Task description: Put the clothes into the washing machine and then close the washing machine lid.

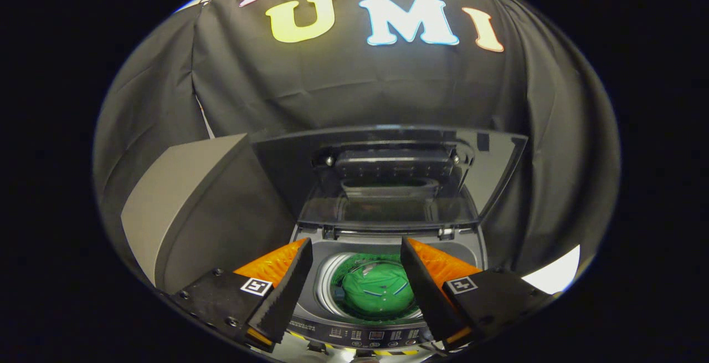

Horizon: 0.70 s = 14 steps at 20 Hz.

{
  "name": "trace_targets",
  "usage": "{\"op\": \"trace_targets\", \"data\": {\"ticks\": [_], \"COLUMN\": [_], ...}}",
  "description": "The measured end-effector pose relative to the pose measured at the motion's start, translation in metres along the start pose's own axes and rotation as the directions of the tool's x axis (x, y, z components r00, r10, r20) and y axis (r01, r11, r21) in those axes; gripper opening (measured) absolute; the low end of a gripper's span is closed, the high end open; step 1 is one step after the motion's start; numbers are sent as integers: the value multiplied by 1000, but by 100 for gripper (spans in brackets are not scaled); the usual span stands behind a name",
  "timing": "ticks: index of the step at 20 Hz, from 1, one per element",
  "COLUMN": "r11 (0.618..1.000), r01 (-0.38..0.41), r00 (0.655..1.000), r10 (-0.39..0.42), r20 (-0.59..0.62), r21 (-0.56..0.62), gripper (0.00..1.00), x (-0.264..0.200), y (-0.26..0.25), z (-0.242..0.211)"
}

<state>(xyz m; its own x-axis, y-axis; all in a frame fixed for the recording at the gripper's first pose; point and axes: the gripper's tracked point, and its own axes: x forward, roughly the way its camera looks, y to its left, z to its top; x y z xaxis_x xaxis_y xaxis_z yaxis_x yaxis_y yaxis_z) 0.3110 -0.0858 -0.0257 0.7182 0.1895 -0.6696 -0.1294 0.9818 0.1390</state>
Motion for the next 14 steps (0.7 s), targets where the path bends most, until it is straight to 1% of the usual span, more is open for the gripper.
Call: {"op": "trace_targets", "data": {"ticks": [5,12,14], "r11": [1000,999,999], "r01": [13,30,23], "r00": [997,988,984], "r10": [-13,-32,-28], "r20": [72,150,178], "r21": [6,15,28], "gripper": [98,99,98], "x": [-22,-38,-39], "y": [-6,-7,-4], "z": [46,105,126]}}
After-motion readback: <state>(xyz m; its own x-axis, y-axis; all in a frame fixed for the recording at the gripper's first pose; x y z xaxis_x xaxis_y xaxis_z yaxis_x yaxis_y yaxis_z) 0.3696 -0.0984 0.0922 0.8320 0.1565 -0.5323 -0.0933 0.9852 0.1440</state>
